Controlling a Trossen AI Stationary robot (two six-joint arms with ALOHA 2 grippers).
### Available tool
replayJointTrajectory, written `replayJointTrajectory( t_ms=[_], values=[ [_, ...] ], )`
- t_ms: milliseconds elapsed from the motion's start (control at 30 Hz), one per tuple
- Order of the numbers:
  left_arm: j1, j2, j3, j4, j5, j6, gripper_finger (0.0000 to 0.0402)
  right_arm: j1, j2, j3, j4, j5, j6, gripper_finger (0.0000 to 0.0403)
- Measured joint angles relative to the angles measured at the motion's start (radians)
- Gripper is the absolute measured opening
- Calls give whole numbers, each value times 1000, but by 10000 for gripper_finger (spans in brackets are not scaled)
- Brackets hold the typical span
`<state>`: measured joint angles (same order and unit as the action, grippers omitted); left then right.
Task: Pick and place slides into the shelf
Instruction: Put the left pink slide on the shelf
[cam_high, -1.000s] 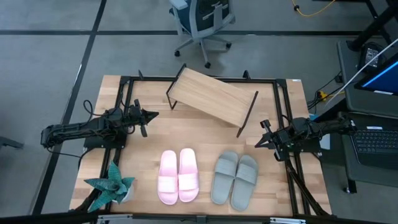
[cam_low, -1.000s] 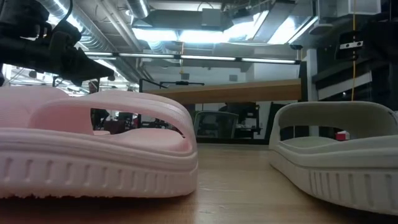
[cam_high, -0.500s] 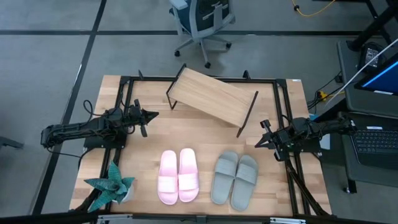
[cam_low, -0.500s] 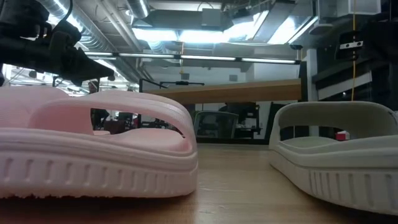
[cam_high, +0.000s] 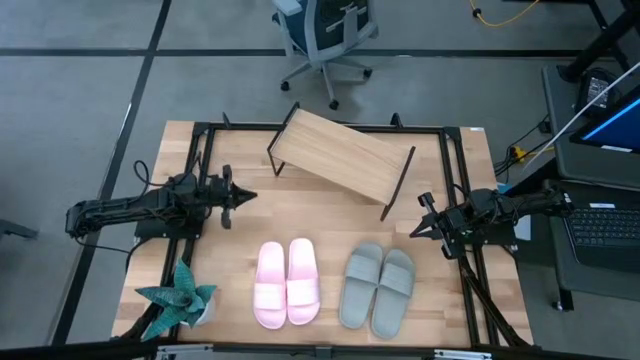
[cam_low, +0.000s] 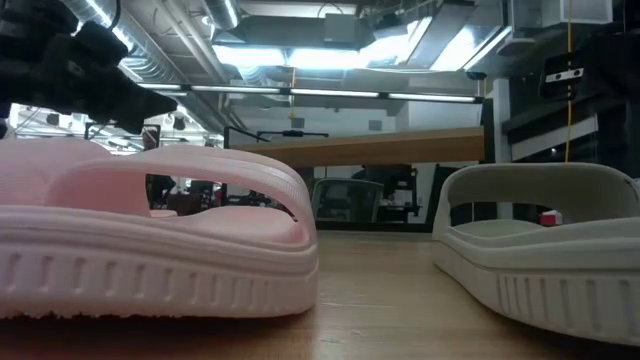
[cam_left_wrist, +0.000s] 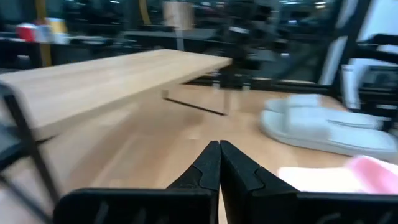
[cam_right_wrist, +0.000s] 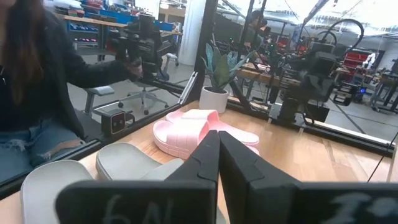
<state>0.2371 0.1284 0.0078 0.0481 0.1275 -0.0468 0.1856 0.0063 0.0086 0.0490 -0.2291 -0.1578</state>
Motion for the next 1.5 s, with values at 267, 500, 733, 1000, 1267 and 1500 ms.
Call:
replayJointTrajectory(
  t_ms=[267, 500, 733, 1000, 1267, 1500],
  values=[
    [0, 0, 0, 15, 250, 4, 0, 0, 0, 0, 18, -2, 120, 11],
    [0, 0, 0, 15, 253, 5, 0, 0, 0, 0, 20, -61, 151, 11],
    [0, 0, 0, 15, 249, 5, 0, 0, 0, 0, 21, -61, 100, 11],
    [0, 0, 0, 19, 326, 4, 0, 0, 0, 0, 29, -61, 71, 11],
    [0, 0, 0, 19, 322, 1, 0, 0, 0, 0, 54, -61, 90, 11],
    [0, 0, 0, 19, 320, -29, 0, 0, 0, 0, 52, -56, 128, 11]
  ],
)
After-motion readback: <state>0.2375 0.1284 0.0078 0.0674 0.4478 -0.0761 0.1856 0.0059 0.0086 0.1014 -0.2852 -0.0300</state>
